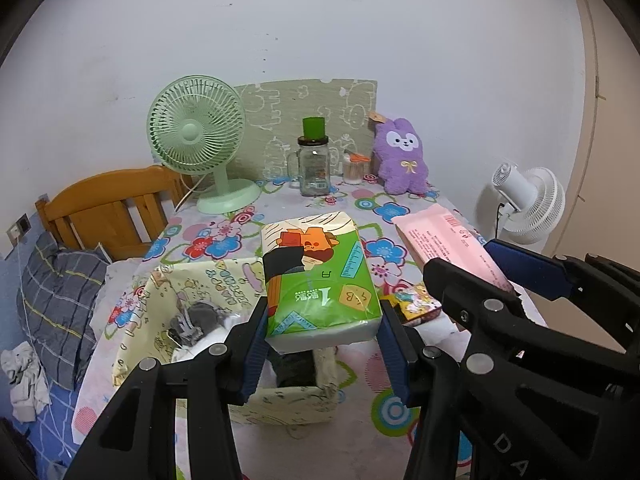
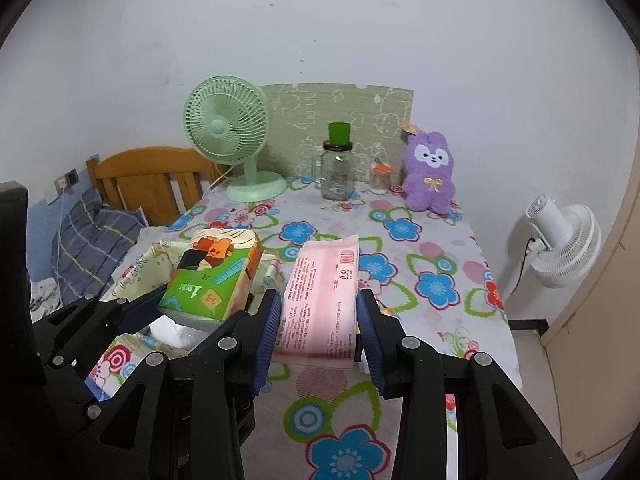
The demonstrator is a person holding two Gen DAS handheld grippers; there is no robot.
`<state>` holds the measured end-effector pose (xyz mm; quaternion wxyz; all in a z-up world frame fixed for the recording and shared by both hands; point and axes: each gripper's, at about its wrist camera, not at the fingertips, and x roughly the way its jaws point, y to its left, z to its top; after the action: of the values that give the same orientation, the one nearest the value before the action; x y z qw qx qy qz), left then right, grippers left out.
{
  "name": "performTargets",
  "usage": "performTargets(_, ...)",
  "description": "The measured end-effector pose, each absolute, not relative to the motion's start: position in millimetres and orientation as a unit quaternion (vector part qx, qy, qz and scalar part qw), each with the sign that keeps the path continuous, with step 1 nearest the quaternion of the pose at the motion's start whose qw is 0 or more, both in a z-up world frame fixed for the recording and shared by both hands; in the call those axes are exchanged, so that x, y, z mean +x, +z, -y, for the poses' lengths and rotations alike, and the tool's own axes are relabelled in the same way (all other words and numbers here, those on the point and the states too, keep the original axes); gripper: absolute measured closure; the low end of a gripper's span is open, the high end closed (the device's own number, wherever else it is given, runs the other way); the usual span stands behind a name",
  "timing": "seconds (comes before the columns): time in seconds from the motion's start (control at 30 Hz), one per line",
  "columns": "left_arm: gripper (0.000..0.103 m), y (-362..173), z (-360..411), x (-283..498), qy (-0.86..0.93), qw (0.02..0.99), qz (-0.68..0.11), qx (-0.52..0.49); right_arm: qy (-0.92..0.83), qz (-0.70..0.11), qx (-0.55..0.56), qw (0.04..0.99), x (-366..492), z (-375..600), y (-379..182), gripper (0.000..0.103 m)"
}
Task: Organize soft objects
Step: 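Lift and carry the tissue pack and pink packet over the fabric box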
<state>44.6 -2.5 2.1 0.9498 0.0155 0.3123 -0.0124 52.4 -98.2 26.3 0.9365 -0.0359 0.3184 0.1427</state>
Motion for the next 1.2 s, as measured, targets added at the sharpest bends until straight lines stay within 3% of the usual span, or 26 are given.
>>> performTargets(0.63,0.05,-16,-60,67,0.021,0.945,-0.326,0.006,0.189,-0.321,-0.02,0.928,79,37,6,0.061)
performTargets(1.2,0.05,-56,-106,82,0.062,0.922,-0.383,-0.004,0.236,-0.363,-0.037,0.9,100,-16,-31,0.061)
